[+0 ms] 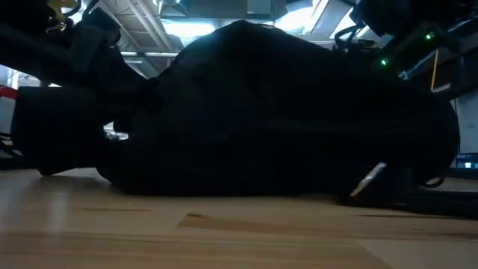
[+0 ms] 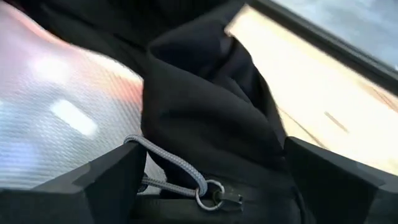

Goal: Unpack backpack
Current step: Open the black backpack

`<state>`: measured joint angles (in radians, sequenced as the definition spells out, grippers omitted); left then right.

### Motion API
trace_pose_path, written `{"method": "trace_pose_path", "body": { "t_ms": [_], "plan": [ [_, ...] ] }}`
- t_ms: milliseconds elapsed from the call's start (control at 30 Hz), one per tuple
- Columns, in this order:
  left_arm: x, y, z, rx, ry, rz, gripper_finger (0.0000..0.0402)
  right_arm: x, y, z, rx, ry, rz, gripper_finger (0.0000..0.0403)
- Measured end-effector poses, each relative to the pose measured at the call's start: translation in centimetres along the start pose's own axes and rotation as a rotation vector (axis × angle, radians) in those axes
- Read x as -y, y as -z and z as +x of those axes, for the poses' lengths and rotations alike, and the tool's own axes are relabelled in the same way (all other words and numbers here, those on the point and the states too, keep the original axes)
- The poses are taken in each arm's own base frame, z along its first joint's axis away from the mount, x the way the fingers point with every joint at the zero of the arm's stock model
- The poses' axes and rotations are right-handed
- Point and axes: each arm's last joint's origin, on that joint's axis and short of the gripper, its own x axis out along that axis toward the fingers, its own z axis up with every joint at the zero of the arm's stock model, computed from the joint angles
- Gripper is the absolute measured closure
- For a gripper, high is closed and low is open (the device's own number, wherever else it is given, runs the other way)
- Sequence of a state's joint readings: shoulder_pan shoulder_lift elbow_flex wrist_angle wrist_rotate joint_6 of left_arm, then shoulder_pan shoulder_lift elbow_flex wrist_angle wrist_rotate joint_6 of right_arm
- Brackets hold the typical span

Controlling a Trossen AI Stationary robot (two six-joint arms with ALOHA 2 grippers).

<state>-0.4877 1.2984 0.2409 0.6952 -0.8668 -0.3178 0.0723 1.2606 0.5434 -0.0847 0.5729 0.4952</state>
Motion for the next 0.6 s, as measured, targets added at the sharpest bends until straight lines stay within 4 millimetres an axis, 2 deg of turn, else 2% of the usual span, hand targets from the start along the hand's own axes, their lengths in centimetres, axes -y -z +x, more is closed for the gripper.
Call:
{"method": "trace_pose_path", "body": {
  "t_ms": [167, 333, 600],
  "plan": [
    [0.5, 0.1, -0.5, -0.003, 0.034, 0.04, 0.0086, 1.3, 1.2, -0.8, -0.126, 0.083, 0.052, 0.0043],
    [0.5, 0.2, -0.5, -0.007, 0.038, 0.049, 0.0086, 2.4, 1.0, -2.6, -0.136, 0.098, 0.15, 0.0043],
    [0.4, 0.4, -0.5, -0.019, 0.033, 0.061, 0.0086, 3.5, 0.6, -5.3, -0.228, -0.091, 0.301, 0.0043]
  ]
}}
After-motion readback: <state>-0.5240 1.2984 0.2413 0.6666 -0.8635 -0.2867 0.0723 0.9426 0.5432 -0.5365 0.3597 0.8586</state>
